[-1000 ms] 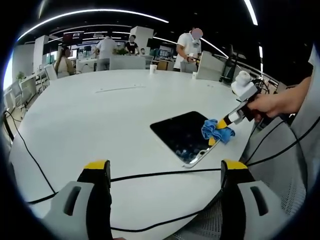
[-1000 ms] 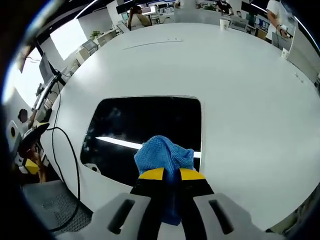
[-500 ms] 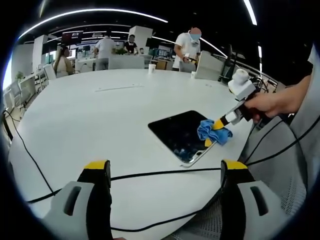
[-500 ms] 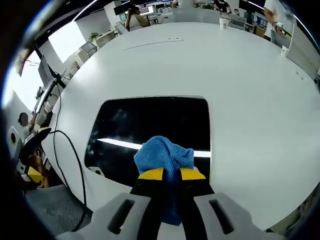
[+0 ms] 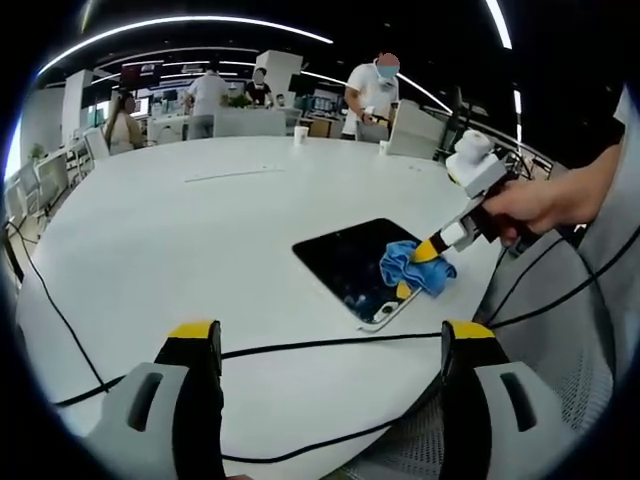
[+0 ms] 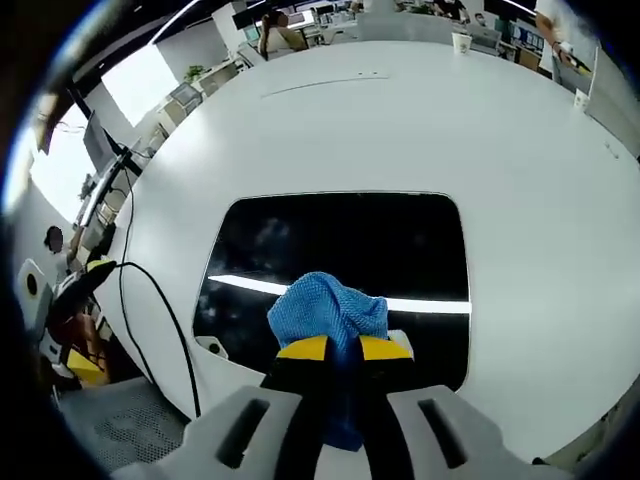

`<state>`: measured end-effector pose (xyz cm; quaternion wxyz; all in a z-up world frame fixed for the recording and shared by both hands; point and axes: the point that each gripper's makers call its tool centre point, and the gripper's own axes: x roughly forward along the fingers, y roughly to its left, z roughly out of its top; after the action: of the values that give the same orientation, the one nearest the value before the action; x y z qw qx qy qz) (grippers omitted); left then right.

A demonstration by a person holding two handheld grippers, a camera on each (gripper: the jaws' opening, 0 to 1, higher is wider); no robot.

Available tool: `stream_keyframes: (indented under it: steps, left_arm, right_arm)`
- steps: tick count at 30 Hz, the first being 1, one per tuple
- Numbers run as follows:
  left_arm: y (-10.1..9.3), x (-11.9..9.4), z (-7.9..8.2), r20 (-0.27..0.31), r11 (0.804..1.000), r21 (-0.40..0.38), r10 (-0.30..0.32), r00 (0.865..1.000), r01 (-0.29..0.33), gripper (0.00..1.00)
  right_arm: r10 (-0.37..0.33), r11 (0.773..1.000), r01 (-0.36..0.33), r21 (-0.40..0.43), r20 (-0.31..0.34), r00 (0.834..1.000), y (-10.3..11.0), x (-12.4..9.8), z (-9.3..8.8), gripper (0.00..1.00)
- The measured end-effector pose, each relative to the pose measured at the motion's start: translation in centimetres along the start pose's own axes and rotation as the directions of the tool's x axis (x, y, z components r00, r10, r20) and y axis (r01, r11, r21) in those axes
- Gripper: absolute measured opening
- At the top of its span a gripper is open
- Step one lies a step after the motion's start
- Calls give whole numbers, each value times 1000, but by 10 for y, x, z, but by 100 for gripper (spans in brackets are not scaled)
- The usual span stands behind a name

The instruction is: Wipe the mirror surface with the cleaning cloth until all visible marks leave the cleaned area.

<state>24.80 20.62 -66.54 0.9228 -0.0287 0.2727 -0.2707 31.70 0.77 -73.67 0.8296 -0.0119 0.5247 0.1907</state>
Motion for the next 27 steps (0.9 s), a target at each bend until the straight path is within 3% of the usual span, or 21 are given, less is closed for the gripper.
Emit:
stream_keyframes:
  steps: [5, 15, 27]
  left_arm:
    - [2, 0, 0, -3, 1000, 4, -1, 1000, 1, 90]
    - [0, 1, -1, -7, 1000, 6, -8, 1000, 8, 90]
    - [3, -1, -2, -7, 1000, 3, -4, 1000, 4, 90]
  right_arm:
    - [-18, 998, 19, -67, 11, 1000, 10, 3, 2, 5]
    - [-9, 999, 10, -41, 11, 1000, 22, 7, 3, 4]
    - [17, 995, -17, -96, 1, 1000, 55, 15, 6, 4]
